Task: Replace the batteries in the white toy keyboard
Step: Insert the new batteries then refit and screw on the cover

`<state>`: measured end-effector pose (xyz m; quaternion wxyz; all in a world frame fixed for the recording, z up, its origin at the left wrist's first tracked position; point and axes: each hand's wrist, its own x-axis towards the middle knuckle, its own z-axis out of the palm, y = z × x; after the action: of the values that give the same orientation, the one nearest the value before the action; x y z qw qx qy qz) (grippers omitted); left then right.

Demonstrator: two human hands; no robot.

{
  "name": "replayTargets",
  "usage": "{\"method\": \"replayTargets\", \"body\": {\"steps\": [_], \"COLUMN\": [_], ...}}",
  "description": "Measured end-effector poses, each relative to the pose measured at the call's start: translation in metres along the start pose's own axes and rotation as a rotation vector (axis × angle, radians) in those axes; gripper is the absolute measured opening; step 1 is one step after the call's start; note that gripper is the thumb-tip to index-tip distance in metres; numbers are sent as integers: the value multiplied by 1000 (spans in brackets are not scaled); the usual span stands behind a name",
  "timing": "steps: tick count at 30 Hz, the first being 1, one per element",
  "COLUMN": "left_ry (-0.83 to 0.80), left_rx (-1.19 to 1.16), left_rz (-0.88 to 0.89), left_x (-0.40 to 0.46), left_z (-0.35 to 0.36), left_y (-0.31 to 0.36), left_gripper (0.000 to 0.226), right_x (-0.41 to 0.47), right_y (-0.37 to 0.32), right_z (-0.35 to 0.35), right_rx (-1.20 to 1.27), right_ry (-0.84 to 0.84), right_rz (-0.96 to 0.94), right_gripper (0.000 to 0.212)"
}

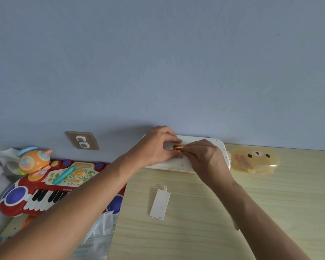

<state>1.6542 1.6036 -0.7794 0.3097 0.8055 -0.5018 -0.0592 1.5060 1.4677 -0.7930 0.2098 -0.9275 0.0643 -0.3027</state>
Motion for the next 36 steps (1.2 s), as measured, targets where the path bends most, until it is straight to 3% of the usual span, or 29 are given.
{"method": "replayTargets", "body": {"steps": [7,12,17,21,30,33,36], "left_ry": [-38,14,-173,-236,-275,-334,-244], "left_rx": [25,110,86,105,2,-118,-177], "left_rz": [-14,-73,-232,-282,-339,-319,-209], "left_x": [-12,-60,-104,-112,-110,-93,-55], "left_z": [-12,-26,-23,-13,-6,-12,-23], "left_y": [11,34,55,53,55,61,58], "left_gripper": [45,33,48,58,32,34,36], "right_x": [2,0,-5,-7,-7,-7,-7], "right_y": [-1,8,20,22,27,25,27], "right_z": [-17,-29,-38,-42,-42,-42,-42], "right_rx": [101,98,7,-23,-13,-40,-14], "right_ry": [-66,-106,-190,-270,-305,-306,-301], "right_rz": [88,266,371,391,373,363,356], "right_gripper": [18,34,60,68,72,72,74]}}
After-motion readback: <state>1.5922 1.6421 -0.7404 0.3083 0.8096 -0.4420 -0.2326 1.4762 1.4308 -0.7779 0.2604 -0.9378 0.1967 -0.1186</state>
